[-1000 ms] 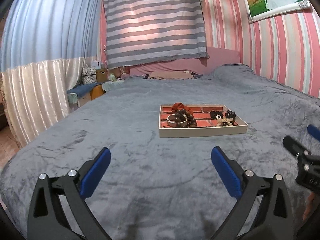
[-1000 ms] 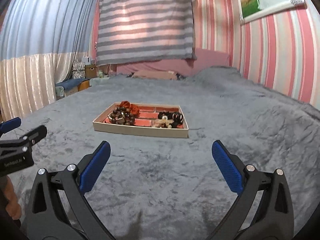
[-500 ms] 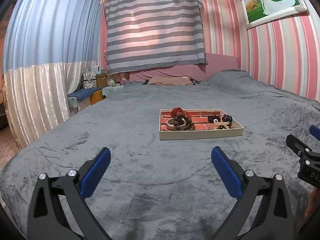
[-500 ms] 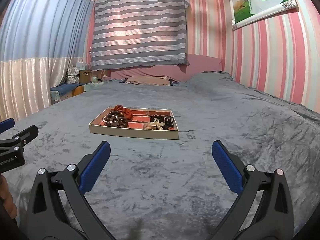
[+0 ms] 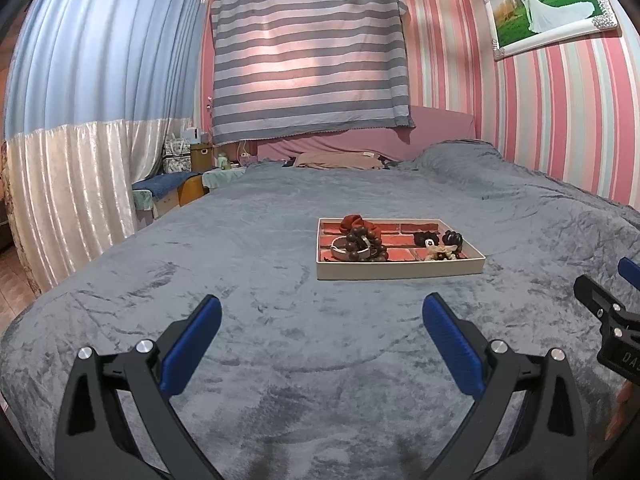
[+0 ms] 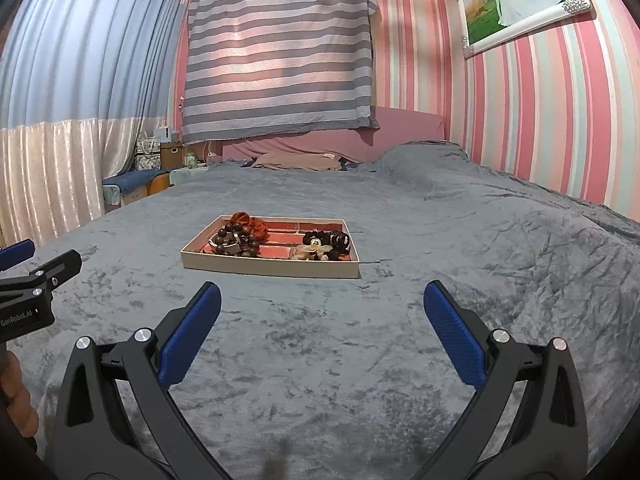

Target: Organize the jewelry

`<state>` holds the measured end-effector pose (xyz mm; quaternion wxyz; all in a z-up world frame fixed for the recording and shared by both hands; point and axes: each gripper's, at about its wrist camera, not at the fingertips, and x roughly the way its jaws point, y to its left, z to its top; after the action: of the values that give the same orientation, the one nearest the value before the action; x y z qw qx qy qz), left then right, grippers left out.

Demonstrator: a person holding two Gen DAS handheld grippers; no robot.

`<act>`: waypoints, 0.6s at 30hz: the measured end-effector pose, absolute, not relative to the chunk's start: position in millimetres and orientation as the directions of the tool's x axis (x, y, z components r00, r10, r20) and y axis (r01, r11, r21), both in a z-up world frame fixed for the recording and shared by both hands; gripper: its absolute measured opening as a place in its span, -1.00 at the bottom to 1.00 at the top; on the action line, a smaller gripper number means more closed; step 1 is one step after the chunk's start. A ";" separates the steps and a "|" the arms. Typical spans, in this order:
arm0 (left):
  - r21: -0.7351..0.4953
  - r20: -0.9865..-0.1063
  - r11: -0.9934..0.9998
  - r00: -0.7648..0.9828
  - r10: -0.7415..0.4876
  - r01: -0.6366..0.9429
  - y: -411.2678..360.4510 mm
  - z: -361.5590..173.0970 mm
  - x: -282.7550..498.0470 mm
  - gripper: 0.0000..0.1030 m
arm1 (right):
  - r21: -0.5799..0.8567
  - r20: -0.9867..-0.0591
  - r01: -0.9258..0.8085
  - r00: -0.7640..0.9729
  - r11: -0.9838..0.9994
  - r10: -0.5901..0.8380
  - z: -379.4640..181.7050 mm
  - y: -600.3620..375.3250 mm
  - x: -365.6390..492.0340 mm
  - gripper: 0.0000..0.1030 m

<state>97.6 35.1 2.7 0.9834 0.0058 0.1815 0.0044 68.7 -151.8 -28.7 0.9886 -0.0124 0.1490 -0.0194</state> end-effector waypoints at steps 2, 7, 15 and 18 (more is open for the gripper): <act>0.008 -0.357 1.000 0.934 0.008 -0.006 35.3 3.4 97.6 0.91 | -0.028 -0.295 0.034 0.955 0.999 -0.041 -28.9 -151.8 68.5 0.92; 0.019 -0.350 1.000 0.937 0.016 -0.010 35.6 6.1 97.6 0.91 | -0.025 -0.297 0.038 0.954 0.999 -0.043 -28.2 -151.8 69.3 0.92; 0.031 -0.348 0.999 0.937 0.016 -0.005 32.4 7.1 97.1 0.91 | -0.026 -0.297 0.047 0.953 0.999 -0.053 -27.3 -151.8 69.6 0.92; 0.034 -0.347 0.999 0.938 0.016 -0.004 32.4 7.2 97.2 0.91 | -0.024 -0.297 0.051 0.953 0.998 -0.056 -27.1 -152.0 69.5 0.92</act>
<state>97.2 32.4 7.2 0.9841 0.0161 0.1766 0.0052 69.5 -152.0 -27.1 0.9882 -0.0082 0.1504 -0.0269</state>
